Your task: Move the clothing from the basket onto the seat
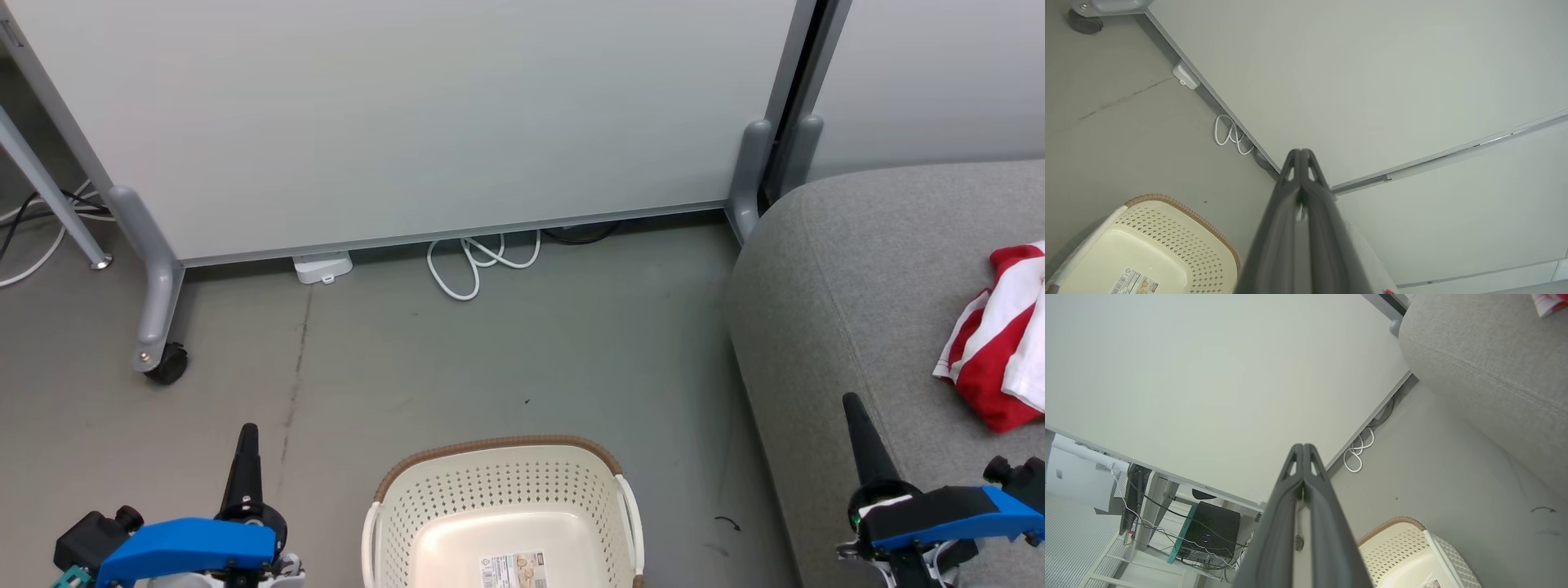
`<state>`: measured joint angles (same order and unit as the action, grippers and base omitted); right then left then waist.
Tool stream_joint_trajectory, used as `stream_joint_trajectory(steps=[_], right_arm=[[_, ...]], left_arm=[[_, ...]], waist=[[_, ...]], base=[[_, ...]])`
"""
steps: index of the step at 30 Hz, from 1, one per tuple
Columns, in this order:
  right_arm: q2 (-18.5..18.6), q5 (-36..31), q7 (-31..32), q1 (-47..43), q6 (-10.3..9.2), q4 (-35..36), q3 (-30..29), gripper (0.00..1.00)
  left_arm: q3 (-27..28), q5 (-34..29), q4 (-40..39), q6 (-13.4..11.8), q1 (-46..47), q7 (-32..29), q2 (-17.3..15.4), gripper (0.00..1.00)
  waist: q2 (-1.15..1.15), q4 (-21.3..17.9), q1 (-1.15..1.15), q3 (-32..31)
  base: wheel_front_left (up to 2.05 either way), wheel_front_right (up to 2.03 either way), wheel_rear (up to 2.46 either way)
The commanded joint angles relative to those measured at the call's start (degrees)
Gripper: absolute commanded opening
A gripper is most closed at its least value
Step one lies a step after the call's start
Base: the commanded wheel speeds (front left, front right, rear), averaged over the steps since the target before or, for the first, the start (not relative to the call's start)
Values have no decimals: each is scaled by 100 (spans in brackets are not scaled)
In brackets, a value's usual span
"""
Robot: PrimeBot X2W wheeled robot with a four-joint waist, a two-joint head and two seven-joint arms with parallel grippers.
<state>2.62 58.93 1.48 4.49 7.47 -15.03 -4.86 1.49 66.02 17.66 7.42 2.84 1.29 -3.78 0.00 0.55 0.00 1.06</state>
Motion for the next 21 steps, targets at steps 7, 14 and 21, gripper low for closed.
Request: stream_joint_trajectory(steps=[7, 14, 21], right_arm=[[31, 558, 91, 159, 3, 83, -39, 0], [32, 990, 152, 156, 3, 87, -60, 0], [34, 1394, 216, 169, 3, 94, -80, 0]], left_arm=[[114, 436, -121, 7, 183, -130, 1, 0], [176, 774, -162, 8, 218, -235, 11, 0], [239, 1093, -200, 8, 247, -332, 23, 0]], waist=[[0, -6, 0, -10], [0, -12, 0, -20], [0, -18, 0, -30]], base=[[0, 0, 0], [0, 0, 0], [0, 0, 0]])
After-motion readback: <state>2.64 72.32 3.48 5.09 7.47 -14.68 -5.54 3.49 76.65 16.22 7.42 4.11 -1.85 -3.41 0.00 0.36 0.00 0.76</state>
